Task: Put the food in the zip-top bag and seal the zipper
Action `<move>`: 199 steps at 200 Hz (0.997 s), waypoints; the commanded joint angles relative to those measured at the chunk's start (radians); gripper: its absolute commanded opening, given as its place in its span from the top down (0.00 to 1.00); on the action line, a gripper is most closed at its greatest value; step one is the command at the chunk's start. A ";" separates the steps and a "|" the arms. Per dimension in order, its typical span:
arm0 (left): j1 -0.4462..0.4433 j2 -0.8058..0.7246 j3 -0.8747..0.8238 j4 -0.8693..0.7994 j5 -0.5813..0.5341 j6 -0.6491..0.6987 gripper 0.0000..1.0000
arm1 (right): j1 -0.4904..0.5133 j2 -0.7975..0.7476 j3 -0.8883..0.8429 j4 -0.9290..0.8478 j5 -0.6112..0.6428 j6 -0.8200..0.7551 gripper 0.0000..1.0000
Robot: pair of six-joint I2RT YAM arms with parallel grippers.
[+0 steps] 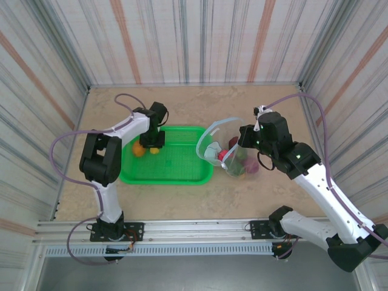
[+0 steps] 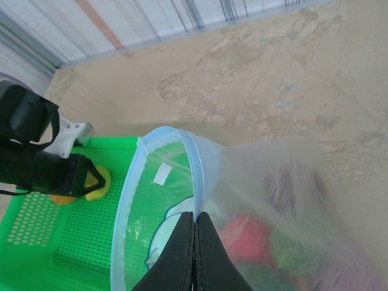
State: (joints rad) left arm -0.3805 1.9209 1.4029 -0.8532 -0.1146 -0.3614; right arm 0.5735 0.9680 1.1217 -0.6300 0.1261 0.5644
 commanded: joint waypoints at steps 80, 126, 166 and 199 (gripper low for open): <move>-0.035 -0.331 -0.019 -0.099 0.121 0.012 0.64 | -0.006 -0.022 0.007 -0.016 -0.004 -0.016 1.00; -0.140 -0.490 0.062 -0.086 0.303 0.002 0.64 | -0.005 -0.014 0.005 -0.008 -0.013 -0.006 1.00; -0.318 -0.470 0.161 -0.030 0.391 0.008 0.65 | -0.003 -0.006 0.005 -0.004 -0.028 0.002 1.00; -0.382 -0.367 0.241 0.014 0.416 -0.005 0.65 | 0.001 0.000 0.007 -0.005 -0.040 0.005 1.00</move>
State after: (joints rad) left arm -0.7406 1.4784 1.5826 -0.8783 0.2497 -0.3630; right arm 0.5735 0.9680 1.1217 -0.6304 0.1032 0.5655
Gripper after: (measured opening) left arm 0.397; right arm 0.049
